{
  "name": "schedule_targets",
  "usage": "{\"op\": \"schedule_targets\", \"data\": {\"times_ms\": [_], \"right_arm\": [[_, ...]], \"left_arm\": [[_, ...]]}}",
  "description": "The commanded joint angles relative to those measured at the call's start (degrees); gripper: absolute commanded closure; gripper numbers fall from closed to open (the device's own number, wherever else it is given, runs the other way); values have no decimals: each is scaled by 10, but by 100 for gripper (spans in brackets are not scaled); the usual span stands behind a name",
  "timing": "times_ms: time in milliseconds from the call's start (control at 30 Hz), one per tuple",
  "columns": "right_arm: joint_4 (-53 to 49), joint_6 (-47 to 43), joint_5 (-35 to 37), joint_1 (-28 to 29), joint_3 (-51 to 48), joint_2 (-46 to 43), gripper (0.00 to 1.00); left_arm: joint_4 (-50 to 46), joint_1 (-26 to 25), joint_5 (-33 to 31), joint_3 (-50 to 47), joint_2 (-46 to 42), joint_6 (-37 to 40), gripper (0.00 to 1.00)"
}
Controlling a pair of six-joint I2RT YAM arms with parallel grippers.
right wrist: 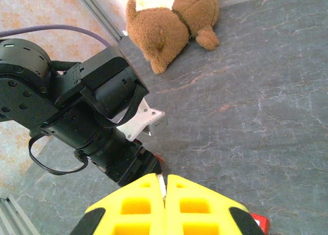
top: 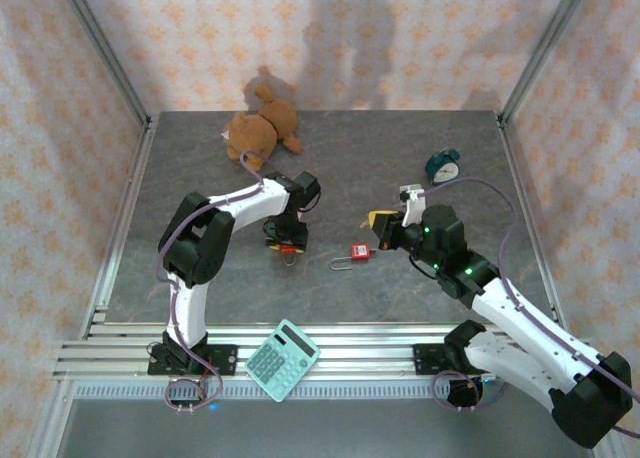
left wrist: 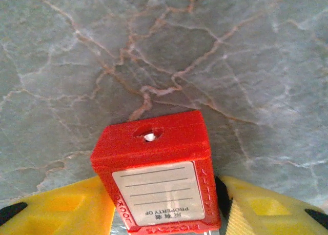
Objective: Unlock with the key
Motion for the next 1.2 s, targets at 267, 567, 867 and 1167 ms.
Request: {"op": "schedule_targets", "data": {"times_ms": [267, 567, 867, 1167], "right_arm": [[25, -2, -2, -2, -7, -11, 97], [21, 1, -6, -2, -2, -11, 97], [29, 11, -13, -1, 5, 6, 97], [48, 56, -6, -1, 19, 16, 97]], "left_arm": [[23, 9, -79, -49, -29, 22, 54], [20, 8, -102, -60, -48, 58, 58], [78, -27, -101, -67, -157, 102, 59], [414, -115, -127, -270, -362, 143, 61]]}}
